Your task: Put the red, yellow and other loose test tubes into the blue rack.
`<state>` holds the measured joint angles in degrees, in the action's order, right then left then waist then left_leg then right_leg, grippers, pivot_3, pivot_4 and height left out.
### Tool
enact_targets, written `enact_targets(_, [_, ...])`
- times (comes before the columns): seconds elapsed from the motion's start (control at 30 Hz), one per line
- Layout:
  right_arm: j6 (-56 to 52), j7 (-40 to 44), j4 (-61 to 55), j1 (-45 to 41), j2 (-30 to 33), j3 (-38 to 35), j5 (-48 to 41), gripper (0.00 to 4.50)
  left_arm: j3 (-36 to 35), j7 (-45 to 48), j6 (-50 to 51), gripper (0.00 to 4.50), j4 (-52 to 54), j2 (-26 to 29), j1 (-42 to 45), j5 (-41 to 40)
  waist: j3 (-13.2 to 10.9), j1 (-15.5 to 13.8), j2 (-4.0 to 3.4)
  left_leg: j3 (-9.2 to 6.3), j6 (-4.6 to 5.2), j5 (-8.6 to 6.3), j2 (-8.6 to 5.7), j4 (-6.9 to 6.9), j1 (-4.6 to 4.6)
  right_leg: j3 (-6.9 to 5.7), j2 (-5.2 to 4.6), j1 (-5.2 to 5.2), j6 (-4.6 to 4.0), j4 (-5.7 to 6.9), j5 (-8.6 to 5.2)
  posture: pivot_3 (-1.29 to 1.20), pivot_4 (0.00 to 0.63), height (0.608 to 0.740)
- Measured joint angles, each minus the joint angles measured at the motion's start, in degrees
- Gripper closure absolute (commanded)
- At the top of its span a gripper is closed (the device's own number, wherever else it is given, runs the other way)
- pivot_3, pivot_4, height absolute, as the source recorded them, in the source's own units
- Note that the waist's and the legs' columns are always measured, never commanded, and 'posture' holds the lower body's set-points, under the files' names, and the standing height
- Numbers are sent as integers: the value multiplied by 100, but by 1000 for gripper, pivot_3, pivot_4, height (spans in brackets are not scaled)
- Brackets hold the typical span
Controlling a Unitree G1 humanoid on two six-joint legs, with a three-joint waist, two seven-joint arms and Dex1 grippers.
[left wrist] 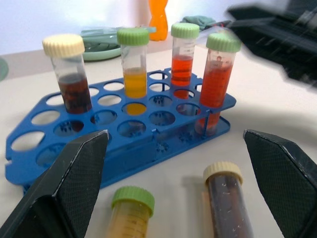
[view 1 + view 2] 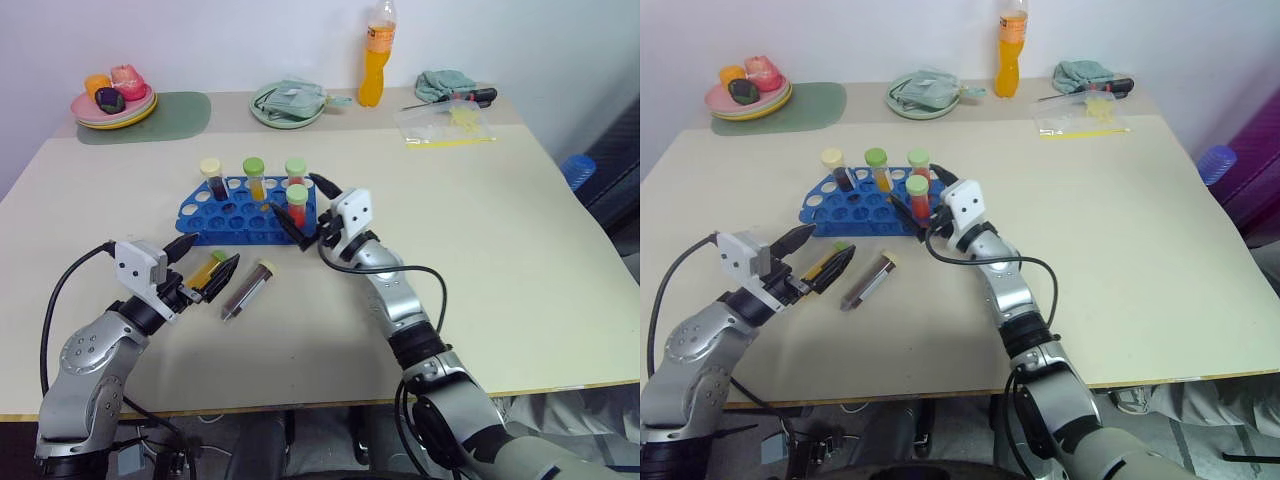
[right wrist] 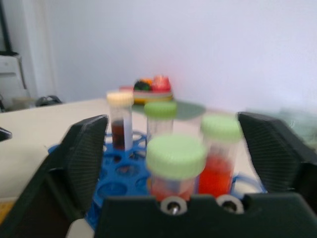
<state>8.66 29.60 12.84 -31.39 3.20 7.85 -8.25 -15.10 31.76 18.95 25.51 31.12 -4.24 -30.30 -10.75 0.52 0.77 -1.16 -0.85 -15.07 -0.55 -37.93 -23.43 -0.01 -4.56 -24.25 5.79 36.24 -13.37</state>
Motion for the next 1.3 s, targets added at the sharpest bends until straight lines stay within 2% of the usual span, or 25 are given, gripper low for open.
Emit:
enact_targets(0.27, [-1833,1117,-2081,479,1821,-315,-865,11,26,-518,1892,0,875,803,787,-623,-2,33,-3,-1,1,0,6,2,3,-1,12,1,0,1,-1,0,150,740])
enact_targets(0.33, [-2220,1601,-2524,634,2412,-283,-1073,11,11,-637,2579,0,935,1138,1151,-948,-5,25,-1,-2,2,0,5,1,2,-2,12,2,1,1,-1,0,150,740])
enact_targets(0.43, [-2618,2077,-3017,790,2928,-257,-1306,11,-22,-784,3226,0,924,1622,1517,-1022,-6,28,0,-1,2,0,5,0,4,-2,13,4,2,-2,-2,0,150,740])
enact_targets(0.53, [-3090,2508,-3643,980,3522,-256,-1611,11,494,-504,4278,0,757,3078,2114,-941,-20,28,19,-5,2,0,5,0,1,-3,25,3,1,-3,-3,0,150,740])
enact_targets(0.57, [-3200,2612,-3783,1025,3663,-265,-1695,11,582,-314,4584,0,566,3351,2351,-1005,-22,28,15,-3,2,0,7,1,1,-3,24,3,0,-5,-4,0,150,740])
enact_targets(0.63, [-3346,2744,-3946,1062,3808,-268,-1798,11,771,-63,5066,0,159,3552,2798,-1076,-22,25,14,-2,2,0,9,1,2,-3,24,4,-1,-7,-5,0,150,740])
enact_targets(0.73, [-3475,2776,-4014,1077,3848,-266,-1874,11,1689,472,5713,0,-470,4001,3452,-1036,-27,25,23,1,2,0,4,-1,-1,-3,28,4,0,-8,-5,0,150,740])
enact_targets(0.87, [-3478,2683,-4001,1099,3829,-253,-1817,11,2689,926,5764,0,-1203,3854,4244,-590,-27,-11,25,8,2,0,-3,-4,-6,-3,29,3,1,-8,-5,0,150,740])
enact_targets(1.03, [-3476,2477,-4029,1214,3772,-254,-1760,11,3659,1169,5683,0,-1811,3458,4683,28,-28,8,27,11,2,0,-1,-4,-8,0,29,-1,2,-6,-4,0,150,740])
enact_targets(1.27, [-3536,2234,-4230,1461,3713,-247,-1735,11,4106,1203,5717,0,-2770,2713,5196,629,-29,6,31,5,2,0,-1,-9,-10,0,30,-1,4,-4,-3,0,150,740])
enact_targets(1.3, [-3548,2206,-4258,1478,3710,-248,-1735,1,4131,1226,5739,249,-2808,2681,5215,660,-29,8,31,2,2,0,-1,-9,-10,0,30,-1,4,-3,-3,0,150,740])
